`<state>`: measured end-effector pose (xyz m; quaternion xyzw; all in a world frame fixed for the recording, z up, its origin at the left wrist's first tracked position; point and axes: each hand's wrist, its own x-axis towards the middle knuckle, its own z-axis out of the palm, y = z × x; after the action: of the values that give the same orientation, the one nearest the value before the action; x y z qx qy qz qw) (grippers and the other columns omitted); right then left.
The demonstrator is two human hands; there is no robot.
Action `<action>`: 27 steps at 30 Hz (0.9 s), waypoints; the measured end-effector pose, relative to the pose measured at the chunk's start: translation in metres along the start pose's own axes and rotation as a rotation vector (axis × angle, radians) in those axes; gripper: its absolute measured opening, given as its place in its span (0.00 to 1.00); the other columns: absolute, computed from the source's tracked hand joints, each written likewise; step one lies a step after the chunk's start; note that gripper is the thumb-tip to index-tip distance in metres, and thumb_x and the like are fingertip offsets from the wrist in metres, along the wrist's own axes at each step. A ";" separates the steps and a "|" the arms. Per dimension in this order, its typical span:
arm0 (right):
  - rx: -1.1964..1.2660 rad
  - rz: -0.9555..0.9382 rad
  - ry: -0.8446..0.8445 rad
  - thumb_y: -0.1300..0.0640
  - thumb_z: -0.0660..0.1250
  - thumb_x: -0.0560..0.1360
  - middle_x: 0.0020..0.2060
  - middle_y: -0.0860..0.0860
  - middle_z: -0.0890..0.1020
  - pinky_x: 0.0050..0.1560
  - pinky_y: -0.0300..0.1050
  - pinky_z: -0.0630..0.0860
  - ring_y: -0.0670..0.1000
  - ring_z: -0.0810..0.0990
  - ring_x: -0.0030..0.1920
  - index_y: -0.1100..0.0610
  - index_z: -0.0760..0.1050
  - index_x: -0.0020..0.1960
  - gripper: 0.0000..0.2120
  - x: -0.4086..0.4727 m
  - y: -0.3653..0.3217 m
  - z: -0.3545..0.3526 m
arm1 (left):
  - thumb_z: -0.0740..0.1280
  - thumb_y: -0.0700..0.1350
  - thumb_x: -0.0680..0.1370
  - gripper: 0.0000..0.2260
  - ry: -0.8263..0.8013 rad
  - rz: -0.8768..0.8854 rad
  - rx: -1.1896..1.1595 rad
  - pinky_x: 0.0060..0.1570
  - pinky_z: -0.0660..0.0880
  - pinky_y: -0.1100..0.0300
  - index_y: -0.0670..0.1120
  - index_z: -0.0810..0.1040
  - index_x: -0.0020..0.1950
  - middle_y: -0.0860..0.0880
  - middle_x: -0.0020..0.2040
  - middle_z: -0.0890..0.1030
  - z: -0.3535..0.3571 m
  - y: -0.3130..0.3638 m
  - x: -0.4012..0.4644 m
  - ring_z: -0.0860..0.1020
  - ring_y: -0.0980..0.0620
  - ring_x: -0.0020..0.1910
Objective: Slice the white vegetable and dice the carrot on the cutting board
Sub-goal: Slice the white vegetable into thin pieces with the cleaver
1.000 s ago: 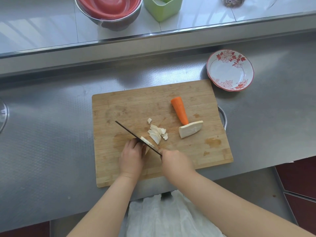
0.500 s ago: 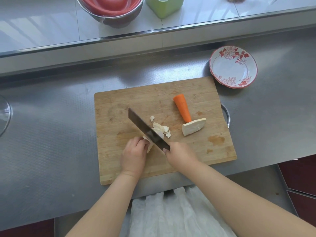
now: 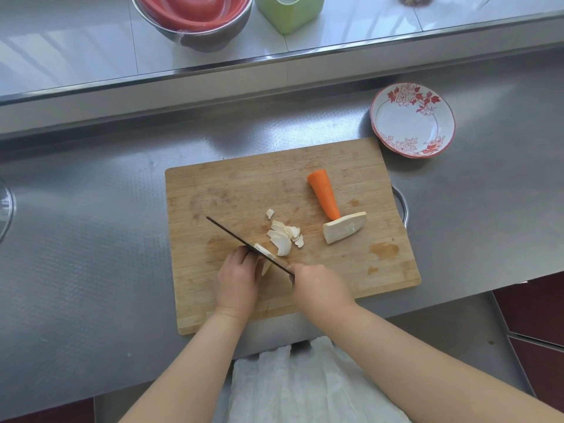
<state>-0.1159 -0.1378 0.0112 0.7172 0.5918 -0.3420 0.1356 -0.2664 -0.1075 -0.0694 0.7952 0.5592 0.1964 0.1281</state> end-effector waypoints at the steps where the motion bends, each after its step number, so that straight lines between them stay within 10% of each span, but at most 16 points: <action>1: 0.005 0.016 -0.024 0.63 0.55 0.77 0.47 0.53 0.81 0.34 0.44 0.66 0.57 0.79 0.45 0.53 0.74 0.56 0.13 0.003 -0.003 0.000 | 0.60 0.47 0.75 0.14 0.006 -0.003 0.004 0.25 0.71 0.57 0.40 0.80 0.42 0.44 0.39 0.80 0.001 0.000 0.000 0.77 0.42 0.35; 12: 0.371 0.125 -0.066 0.49 0.61 0.79 0.46 0.56 0.81 0.47 0.49 0.77 0.58 0.80 0.48 0.58 0.77 0.55 0.14 0.037 0.003 -0.008 | 0.62 0.43 0.76 0.09 -0.019 0.051 -0.057 0.27 0.73 0.54 0.41 0.80 0.40 0.46 0.42 0.78 0.001 -0.005 -0.008 0.75 0.46 0.37; 27: -0.052 -0.022 0.030 0.63 0.56 0.77 0.45 0.53 0.81 0.27 0.42 0.57 0.56 0.71 0.37 0.54 0.72 0.55 0.11 -0.012 -0.006 -0.006 | 0.60 0.46 0.74 0.13 0.025 0.070 -0.008 0.25 0.73 0.57 0.39 0.81 0.41 0.43 0.38 0.79 -0.003 -0.004 -0.003 0.78 0.42 0.35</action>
<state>-0.1202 -0.1418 0.0246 0.7119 0.6105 -0.3171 0.1414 -0.2714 -0.1088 -0.0690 0.8113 0.5316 0.2130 0.1175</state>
